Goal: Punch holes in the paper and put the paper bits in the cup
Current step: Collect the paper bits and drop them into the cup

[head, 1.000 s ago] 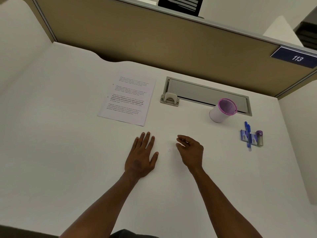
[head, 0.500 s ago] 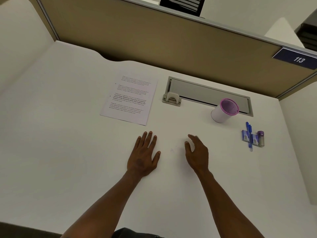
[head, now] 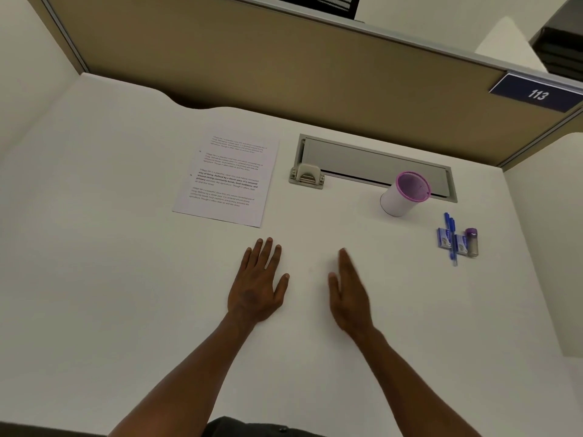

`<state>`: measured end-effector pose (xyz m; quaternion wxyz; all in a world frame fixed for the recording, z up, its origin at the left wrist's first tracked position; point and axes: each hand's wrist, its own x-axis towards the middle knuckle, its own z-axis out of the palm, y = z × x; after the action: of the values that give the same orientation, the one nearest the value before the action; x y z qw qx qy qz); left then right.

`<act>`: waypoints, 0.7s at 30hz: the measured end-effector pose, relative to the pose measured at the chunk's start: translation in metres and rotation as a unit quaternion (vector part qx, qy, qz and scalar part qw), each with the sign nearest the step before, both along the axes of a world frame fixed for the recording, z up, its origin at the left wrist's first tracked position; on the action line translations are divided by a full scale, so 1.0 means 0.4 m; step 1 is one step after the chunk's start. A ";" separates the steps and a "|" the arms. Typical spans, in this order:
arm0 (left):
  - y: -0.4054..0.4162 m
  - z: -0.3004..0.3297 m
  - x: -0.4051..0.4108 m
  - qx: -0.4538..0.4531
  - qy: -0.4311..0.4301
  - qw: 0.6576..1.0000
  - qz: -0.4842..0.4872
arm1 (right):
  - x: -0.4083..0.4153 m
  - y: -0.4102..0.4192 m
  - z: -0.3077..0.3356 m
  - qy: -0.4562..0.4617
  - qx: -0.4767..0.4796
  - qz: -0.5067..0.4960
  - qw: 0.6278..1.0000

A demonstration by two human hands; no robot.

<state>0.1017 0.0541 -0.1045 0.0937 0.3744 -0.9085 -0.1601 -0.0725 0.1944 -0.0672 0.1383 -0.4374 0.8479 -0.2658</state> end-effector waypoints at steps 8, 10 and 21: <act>0.003 -0.001 0.003 0.001 0.003 1.000 -0.001 | 0.014 -0.032 -0.027 0.050 0.126 -0.033 0.990; 0.002 -0.001 0.002 0.005 0.000 1.000 -0.001 | 0.076 -0.020 -0.035 0.046 0.113 0.016 0.992; 0.004 0.007 0.001 -0.005 -0.008 1.000 -0.003 | 0.075 0.011 -0.025 0.035 0.137 -0.058 0.988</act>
<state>0.1020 0.0558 -0.1018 0.0882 0.3728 -0.9110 -0.1528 -0.0427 0.1988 -0.0772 0.1517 -0.3731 0.9046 -0.1396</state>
